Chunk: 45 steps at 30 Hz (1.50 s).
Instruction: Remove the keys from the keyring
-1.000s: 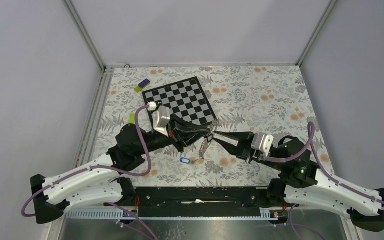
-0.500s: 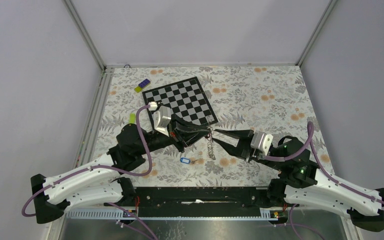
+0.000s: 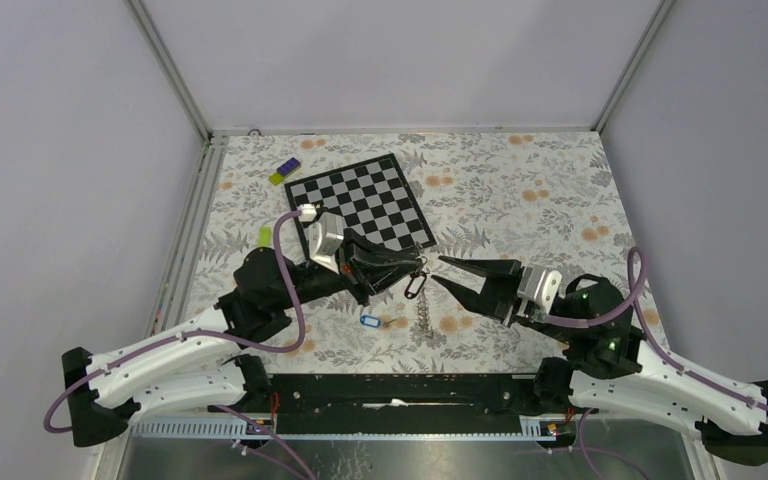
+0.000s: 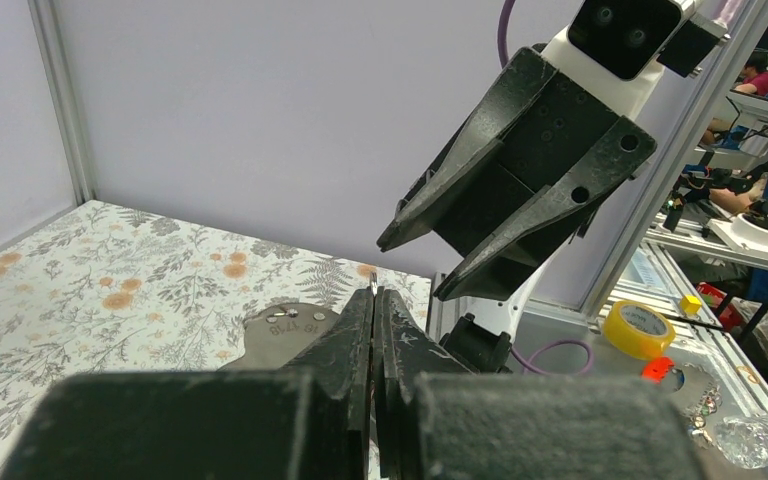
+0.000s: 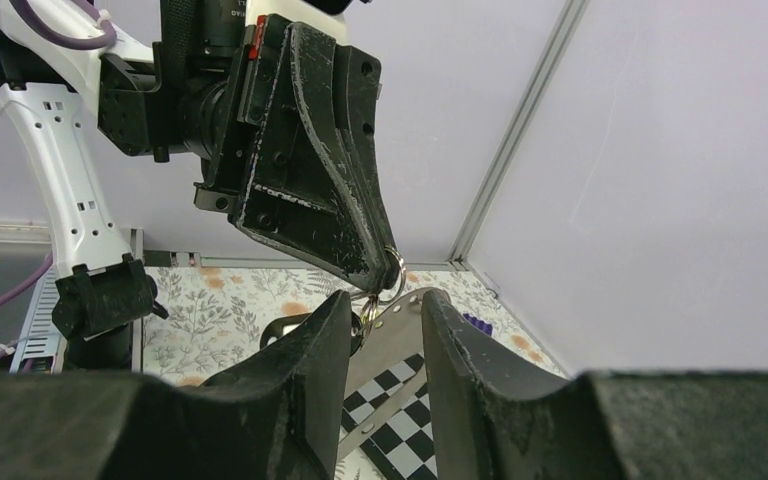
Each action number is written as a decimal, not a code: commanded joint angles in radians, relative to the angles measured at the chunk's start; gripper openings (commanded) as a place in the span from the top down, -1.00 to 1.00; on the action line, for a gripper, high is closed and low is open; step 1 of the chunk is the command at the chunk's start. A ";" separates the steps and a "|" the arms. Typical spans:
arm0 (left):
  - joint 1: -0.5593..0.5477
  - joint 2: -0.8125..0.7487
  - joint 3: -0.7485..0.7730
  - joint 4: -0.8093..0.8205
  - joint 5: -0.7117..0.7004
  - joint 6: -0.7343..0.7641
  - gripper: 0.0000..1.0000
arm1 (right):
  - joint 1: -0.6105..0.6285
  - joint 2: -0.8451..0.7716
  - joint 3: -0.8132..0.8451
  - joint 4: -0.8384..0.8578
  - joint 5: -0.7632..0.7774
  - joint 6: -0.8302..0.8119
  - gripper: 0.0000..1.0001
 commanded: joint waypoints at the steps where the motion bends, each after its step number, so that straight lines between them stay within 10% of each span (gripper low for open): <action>1: 0.002 0.004 0.052 0.072 0.015 0.007 1.00 | 0.004 0.005 0.021 0.041 0.019 0.009 0.21; 45: 0.003 0.001 0.051 0.087 0.004 0.005 1.00 | 0.004 0.073 -0.001 0.018 0.044 0.042 0.48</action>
